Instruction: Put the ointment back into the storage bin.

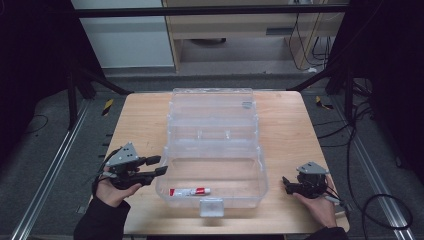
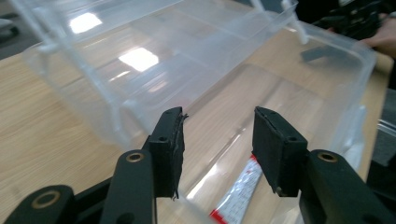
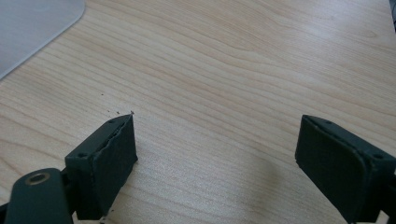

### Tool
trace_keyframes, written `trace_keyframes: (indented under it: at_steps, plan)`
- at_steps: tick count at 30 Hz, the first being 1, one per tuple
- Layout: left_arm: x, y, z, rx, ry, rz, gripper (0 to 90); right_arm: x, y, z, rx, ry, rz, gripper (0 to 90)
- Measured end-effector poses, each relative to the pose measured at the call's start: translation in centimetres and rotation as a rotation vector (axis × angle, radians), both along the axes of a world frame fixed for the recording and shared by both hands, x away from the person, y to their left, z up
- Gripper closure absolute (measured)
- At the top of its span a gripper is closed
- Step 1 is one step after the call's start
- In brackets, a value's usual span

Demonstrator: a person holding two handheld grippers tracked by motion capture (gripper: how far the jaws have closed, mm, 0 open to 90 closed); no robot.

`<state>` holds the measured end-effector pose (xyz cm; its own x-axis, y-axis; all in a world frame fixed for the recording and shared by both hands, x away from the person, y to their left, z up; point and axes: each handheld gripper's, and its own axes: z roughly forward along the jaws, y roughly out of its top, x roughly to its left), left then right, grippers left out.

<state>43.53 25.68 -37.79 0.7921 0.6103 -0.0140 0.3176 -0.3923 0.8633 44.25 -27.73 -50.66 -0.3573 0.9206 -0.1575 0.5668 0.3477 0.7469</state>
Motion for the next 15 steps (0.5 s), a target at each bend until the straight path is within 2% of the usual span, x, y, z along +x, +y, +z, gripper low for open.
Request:
trace_keyframes:
  at_steps: [7, 13, 15]
  plan:
    - [-0.3, 3.2, -0.9, -0.020, 0.010, 0.115, 56.1, 0.0, -0.2, 0.0, 0.012, -0.002, -0.009, 12.8]
    - [0.1, 4.7, -2.0, 0.010, 0.008, 0.251, 58.5, 0.0, -0.3, 0.0, 0.018, -0.004, -0.019, 12.8]
    - [0.4, 5.0, -2.5, 0.008, 0.017, 0.298, 58.7, 0.0, -0.4, 0.0, 0.019, -0.003, -0.020, 12.8]
